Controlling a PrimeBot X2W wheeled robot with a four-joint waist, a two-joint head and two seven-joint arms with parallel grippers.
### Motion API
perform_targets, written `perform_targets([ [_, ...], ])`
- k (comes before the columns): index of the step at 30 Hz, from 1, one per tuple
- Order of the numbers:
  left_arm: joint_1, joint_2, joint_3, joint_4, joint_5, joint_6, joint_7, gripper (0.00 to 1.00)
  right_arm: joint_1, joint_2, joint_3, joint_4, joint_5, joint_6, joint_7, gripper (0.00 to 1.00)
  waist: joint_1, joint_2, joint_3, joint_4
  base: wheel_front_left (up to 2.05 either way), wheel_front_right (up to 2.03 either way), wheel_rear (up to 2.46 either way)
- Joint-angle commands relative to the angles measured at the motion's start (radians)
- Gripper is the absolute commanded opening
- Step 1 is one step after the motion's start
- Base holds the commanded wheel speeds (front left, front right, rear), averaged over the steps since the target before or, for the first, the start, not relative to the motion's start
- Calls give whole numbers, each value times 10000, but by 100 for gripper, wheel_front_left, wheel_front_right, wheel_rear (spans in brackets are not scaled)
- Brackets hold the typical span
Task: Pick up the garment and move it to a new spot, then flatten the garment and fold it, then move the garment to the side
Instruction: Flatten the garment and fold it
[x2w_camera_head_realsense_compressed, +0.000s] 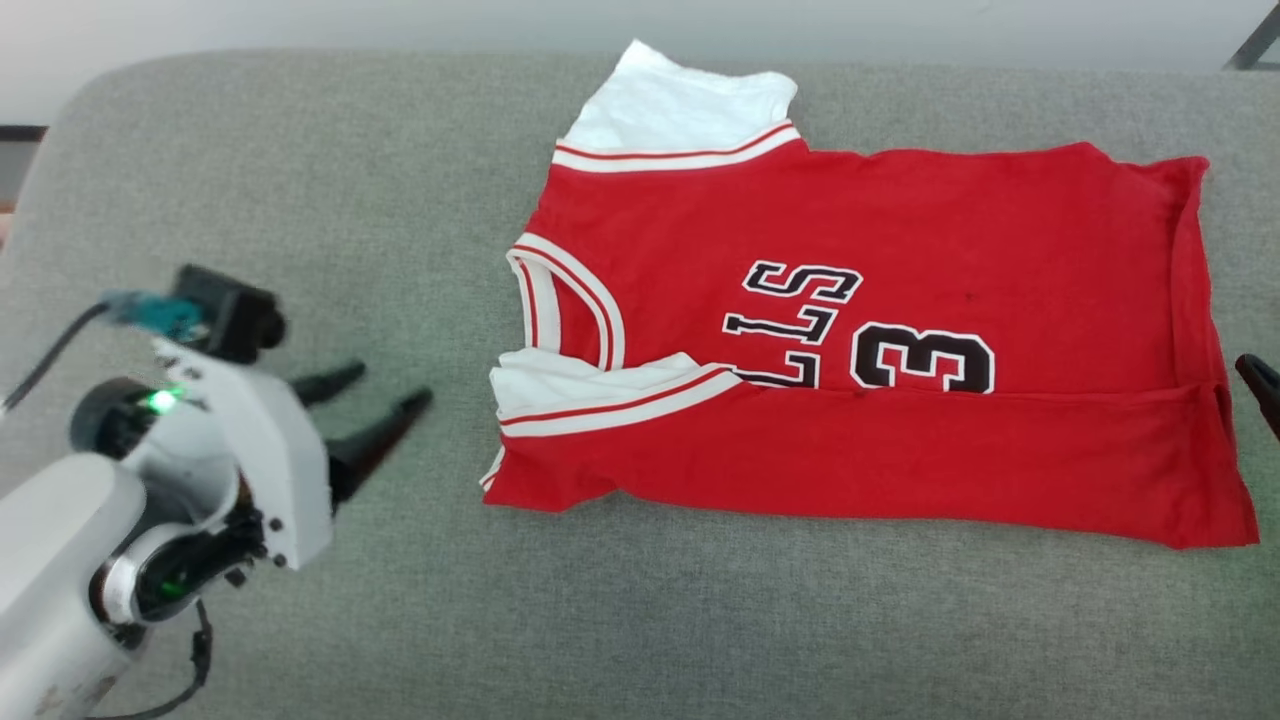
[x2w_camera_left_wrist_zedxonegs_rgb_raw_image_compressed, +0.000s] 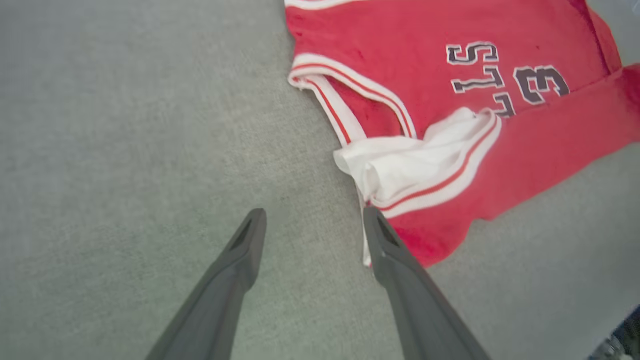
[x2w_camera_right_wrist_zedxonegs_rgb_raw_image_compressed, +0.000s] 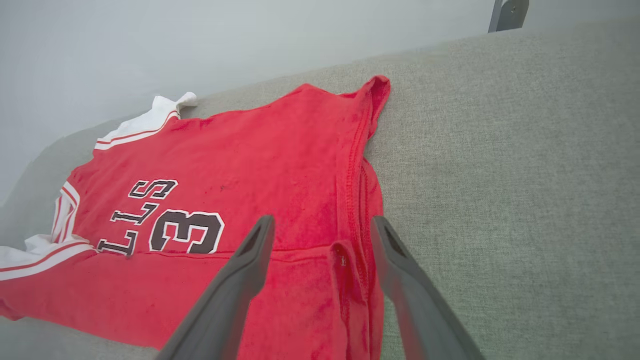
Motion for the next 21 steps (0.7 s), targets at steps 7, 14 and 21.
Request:
perform_targets([
  [7, -917, -111, -766, -593, -1513, 657, 3984, 100, -241, 10, 122, -92, -88, -11, -23, 100, 0, -1, 178, -180, 0, 0, 0],
  [14, -1162, -678, -949, -113, -1886, 597, 4588, 100, -468, 1, 271, -77, -29, -10, -106, 100, 0, -1, 602, -501, 0, 0, 0],
  [21, -1032, -1173, -1077, 528, -2289, 415, 4815, 87, -563, -39, 273, -94, 5, -11, -168, 100, 0, -1, 869, -733, 0, 0, 0],
])
